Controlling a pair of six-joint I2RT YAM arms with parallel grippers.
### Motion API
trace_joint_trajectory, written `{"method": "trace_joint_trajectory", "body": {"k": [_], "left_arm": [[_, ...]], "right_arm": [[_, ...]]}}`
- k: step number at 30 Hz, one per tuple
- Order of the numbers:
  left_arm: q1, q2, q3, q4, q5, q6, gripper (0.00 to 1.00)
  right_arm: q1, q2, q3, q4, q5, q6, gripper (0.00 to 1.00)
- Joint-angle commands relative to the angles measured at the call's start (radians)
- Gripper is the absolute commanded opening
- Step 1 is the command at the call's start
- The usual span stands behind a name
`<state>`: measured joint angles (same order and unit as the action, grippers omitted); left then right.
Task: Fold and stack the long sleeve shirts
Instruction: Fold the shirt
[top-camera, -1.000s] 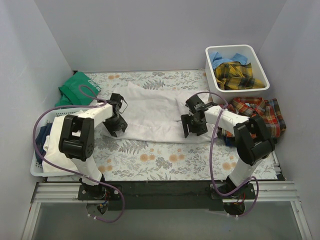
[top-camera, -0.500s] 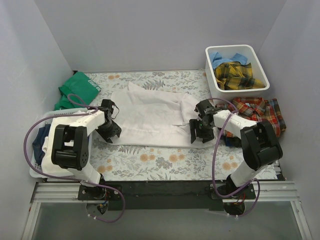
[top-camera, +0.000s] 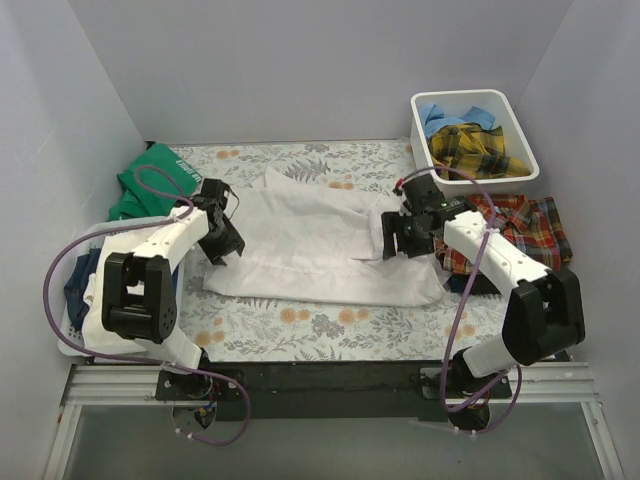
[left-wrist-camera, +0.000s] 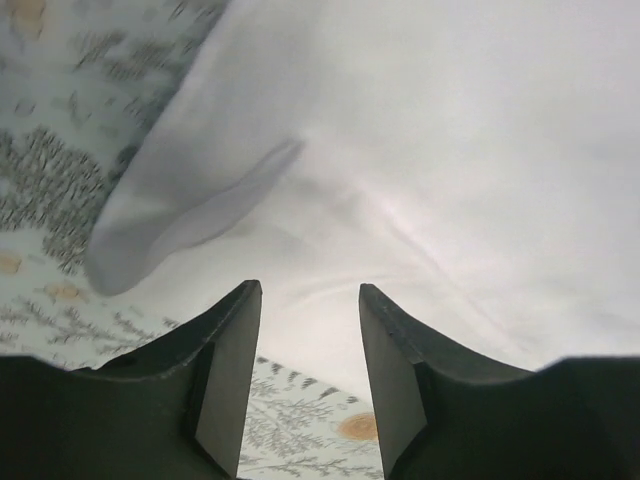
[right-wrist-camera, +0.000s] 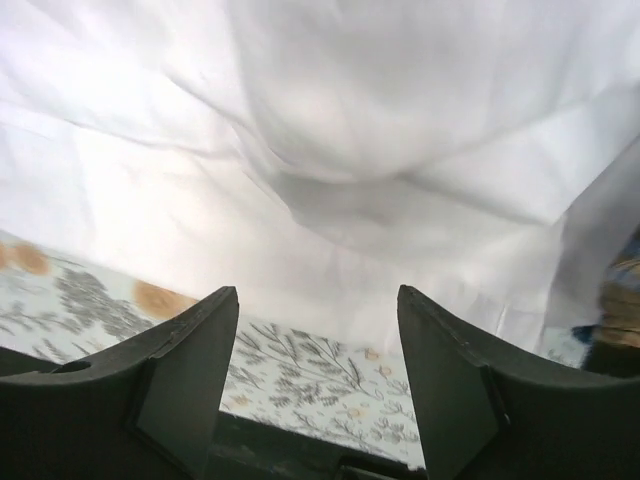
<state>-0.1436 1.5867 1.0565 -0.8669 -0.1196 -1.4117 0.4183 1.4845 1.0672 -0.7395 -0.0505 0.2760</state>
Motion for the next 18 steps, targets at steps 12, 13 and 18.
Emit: {"method": "trace_joint_trajectory", "body": {"k": [12, 13, 18], "left_arm": [[-0.287, 0.243, 0.444, 0.098, 0.182, 0.217, 0.53], [-0.339, 0.262, 0.459, 0.124, 0.207, 0.209, 0.54], [-0.436, 0.398, 0.529, 0.216, 0.333, 0.091, 0.56]], "right_arm": [[-0.076, 0.08, 0.318, 0.011, 0.078, -0.024, 0.75], [-0.094, 0.076, 0.32, 0.008, 0.077, -0.014, 0.75], [-0.177, 0.051, 0.278, 0.002, 0.057, 0.018, 0.74]]}}
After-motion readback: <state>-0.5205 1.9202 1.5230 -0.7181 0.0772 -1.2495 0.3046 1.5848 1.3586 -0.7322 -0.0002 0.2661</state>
